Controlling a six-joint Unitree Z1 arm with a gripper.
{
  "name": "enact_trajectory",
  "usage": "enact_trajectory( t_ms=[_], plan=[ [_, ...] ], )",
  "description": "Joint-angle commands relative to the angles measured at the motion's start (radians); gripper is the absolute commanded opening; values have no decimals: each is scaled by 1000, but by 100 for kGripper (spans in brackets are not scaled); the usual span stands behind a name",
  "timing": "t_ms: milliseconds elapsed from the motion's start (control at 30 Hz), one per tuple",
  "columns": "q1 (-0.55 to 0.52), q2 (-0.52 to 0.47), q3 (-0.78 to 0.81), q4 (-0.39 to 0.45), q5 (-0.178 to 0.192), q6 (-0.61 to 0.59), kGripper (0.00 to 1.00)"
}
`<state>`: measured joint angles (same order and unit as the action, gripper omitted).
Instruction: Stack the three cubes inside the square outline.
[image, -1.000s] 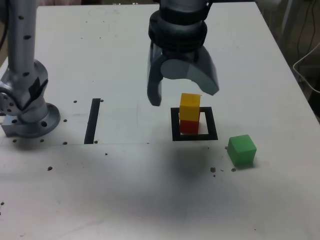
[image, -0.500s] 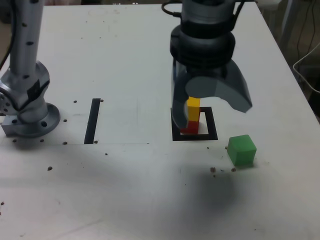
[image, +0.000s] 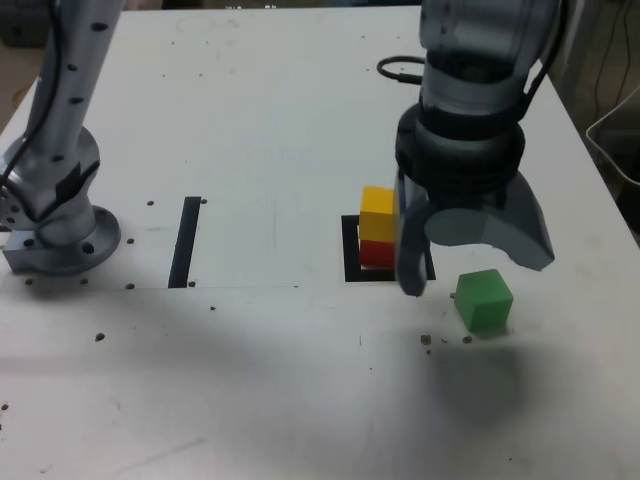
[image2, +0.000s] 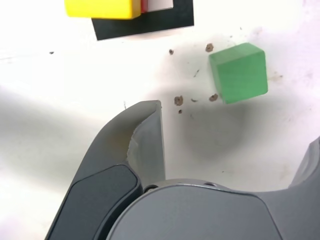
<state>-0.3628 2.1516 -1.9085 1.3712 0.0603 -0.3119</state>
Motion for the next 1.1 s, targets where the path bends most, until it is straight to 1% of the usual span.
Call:
enact_trajectory(
  t_ms=[0, 333, 467, 867, 1067],
  plan=[
    [14, 24, 8, -13, 5, 6, 99],
    [49, 89, 42, -99, 15, 36, 98],
    [50, 95, 39, -107, 20, 38, 97],
    [62, 108, 36, -105, 13, 48, 86],
    [68, 116, 35, -118, 12, 62, 79]
  ],
)
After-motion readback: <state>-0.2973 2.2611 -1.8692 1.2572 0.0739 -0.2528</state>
